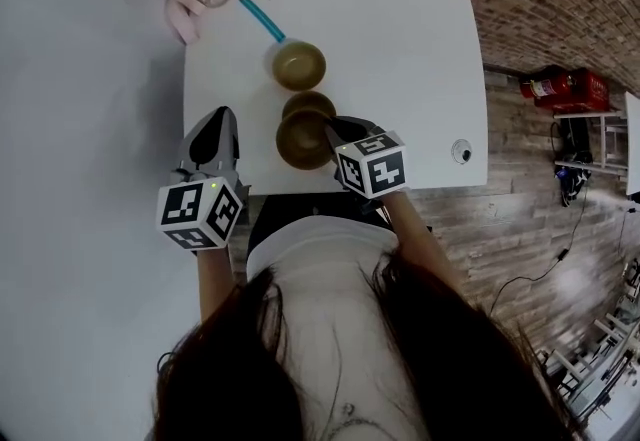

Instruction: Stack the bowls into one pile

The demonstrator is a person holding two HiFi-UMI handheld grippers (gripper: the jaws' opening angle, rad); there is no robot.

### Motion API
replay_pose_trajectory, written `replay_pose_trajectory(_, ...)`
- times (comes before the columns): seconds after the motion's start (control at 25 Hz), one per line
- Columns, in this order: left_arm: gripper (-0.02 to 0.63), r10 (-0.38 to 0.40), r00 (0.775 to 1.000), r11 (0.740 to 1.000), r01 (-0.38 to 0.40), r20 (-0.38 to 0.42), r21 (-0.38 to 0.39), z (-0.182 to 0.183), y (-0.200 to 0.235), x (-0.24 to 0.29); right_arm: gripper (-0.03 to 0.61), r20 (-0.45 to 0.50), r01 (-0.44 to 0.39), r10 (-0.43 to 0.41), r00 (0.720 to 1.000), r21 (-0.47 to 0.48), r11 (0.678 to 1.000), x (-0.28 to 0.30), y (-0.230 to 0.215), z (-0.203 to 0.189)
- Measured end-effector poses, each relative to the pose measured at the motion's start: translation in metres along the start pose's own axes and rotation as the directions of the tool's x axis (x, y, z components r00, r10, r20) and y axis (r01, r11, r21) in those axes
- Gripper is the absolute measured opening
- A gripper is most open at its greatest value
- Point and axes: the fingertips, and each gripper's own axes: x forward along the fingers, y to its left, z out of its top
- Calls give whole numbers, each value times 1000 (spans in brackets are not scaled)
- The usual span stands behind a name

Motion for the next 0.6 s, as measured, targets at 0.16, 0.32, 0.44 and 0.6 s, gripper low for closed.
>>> replay_pose_trajectory(0.16, 3, -27, 1000, 1000, 27, -17, -1, -1, 5, 8, 23, 22, 44, -45, 999, 48, 998, -2, -10, 4)
replay_pose_trajectory(0.32, 3, -61, 998, 998, 61, -33, 4, -3, 6, 17, 23, 32, 84, -88, 996, 88, 993, 0, -19, 4)
replay_pose_trajectory(0.44, 3, -80, 996, 997, 81, -42, 3, -2, 7, 22, 23, 37, 111, -116, 993, 109, 988, 0, -25, 6)
replay_pose_trajectory(0.6, 3, -96, 994, 995, 96, -53, 3, -2, 10, 27, 23, 32, 140, -145, 989, 135, 981, 2, -32, 5)
